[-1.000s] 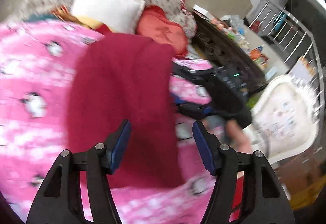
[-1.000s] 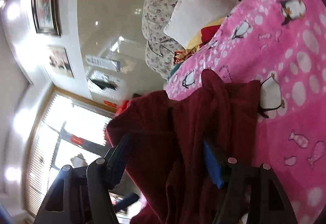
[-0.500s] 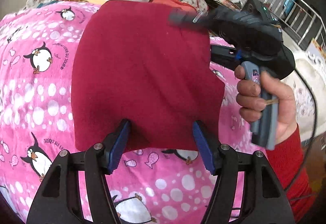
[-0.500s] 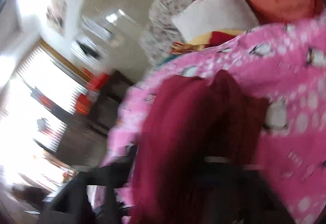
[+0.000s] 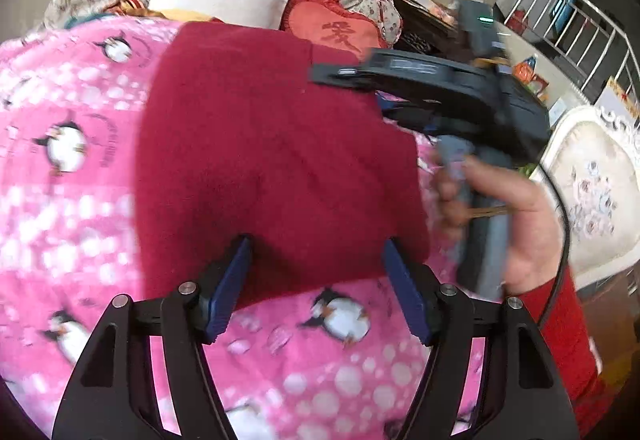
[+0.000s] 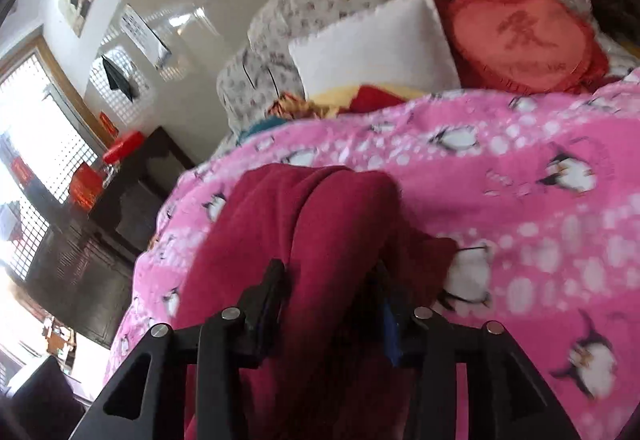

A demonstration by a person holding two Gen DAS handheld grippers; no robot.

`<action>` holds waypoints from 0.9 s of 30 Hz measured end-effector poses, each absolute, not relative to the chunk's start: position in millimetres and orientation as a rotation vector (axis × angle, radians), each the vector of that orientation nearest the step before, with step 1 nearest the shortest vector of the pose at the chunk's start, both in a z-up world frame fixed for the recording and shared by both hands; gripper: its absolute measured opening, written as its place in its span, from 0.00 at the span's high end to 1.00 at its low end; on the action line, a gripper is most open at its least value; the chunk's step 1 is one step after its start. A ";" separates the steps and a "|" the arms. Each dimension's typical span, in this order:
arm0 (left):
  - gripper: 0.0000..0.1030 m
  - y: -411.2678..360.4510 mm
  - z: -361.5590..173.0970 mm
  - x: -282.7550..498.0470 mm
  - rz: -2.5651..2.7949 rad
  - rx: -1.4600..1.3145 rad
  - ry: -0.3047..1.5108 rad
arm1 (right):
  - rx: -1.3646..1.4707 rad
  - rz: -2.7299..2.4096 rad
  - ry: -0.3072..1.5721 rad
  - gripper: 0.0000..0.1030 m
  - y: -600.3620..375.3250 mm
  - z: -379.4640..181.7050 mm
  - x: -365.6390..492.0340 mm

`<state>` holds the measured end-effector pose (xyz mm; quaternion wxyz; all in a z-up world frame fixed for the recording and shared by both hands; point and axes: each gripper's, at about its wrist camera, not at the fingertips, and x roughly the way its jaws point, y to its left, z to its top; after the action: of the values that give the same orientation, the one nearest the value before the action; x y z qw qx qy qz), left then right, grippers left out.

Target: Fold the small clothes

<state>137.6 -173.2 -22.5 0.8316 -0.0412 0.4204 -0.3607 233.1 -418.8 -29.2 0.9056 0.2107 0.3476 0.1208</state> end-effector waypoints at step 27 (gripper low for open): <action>0.31 -114.3 -25.4 169.0 -0.546 -0.172 0.815 | 0.342 0.298 0.667 0.24 -397.1 -26.1 124.8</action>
<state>169.0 -114.3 -25.4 0.8784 -0.0825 0.3911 -0.2619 124.8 -397.1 -26.1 0.9198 0.1662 0.3245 0.1452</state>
